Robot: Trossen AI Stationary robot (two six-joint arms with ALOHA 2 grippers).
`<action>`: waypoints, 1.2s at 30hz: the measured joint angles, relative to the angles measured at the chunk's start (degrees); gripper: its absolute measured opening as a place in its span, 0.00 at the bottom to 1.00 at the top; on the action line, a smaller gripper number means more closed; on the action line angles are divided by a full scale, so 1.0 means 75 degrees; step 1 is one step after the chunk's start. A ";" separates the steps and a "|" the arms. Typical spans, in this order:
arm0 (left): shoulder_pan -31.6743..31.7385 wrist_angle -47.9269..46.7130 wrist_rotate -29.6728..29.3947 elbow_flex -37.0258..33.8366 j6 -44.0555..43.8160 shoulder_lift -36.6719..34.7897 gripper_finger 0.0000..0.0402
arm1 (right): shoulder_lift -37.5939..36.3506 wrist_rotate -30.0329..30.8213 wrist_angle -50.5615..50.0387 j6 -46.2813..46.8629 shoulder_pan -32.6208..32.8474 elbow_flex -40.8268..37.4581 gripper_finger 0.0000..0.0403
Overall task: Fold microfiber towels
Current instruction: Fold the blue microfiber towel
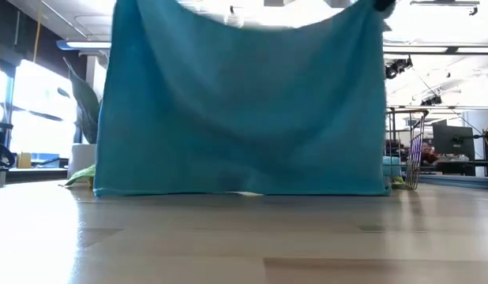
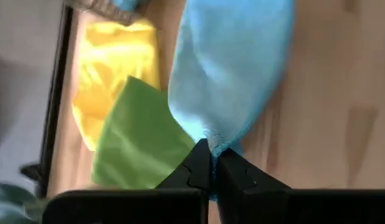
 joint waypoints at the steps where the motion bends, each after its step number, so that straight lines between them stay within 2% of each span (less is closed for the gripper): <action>1: -0.0036 -0.0002 0.0003 -0.0007 0.0260 0.0008 0.00 | 0.0000 0.0016 -0.0058 -0.0048 0.0008 0.0000 0.00; 4: -0.0032 -0.0178 -0.0513 -0.0007 0.0450 -0.0018 0.00 | -0.0049 0.1495 -0.0402 -0.0207 0.0001 0.0000 0.00; 6: 0.0047 -0.0427 -0.0994 -0.0007 0.0159 -0.0064 0.00 | -0.0080 0.2493 -0.0639 -0.0061 -0.0059 0.0000 0.00; 8: 0.0150 -0.0425 -0.1299 -0.0002 -0.0008 -0.0100 0.00 | -0.0147 0.2773 -0.0900 -0.0025 -0.0153 0.0001 0.00; 15: 0.0458 -0.0403 -0.1852 -0.0010 0.0377 -0.0405 0.00 | -0.0172 0.2480 -0.1908 -0.0014 -0.0598 0.0975 0.00; 18: 0.0708 -0.0392 -0.2308 0.0063 0.0591 -0.0579 0.00 | -0.0163 0.1868 -0.2283 0.0068 -0.0950 0.1671 0.00; 23: 0.1080 -0.0408 -0.2590 0.0057 0.1073 -0.0979 0.00 | -0.0137 0.0620 -0.2645 0.0119 -0.1717 0.2710 0.00; 26: 0.1379 -0.0403 -0.2659 0.0057 0.1390 -0.1204 0.00 | -0.0151 0.0543 -0.2681 -0.0012 -0.2146 0.3055 0.00; 29: 0.1589 -0.0415 -0.2707 0.0057 0.1500 -0.1376 0.00 | -0.0143 0.0962 -0.2712 -0.0064 -0.2552 0.3233 0.00; 32: 0.1748 -0.0415 -0.2261 0.0057 0.1358 -0.1433 0.00 | -0.0138 0.0888 -0.2835 0.0266 -0.2883 0.3241 0.00; 33: 0.1767 -0.0412 -0.1880 0.0057 0.1175 -0.1433 0.00 | -0.0122 0.0587 -0.2969 0.0454 -0.2939 0.3241 0.00; 36: 0.1724 -0.0287 -0.0079 0.0010 0.0255 -0.1396 0.00 | 0.0078 -0.0524 -0.3436 0.1286 -0.2789 0.3236 0.00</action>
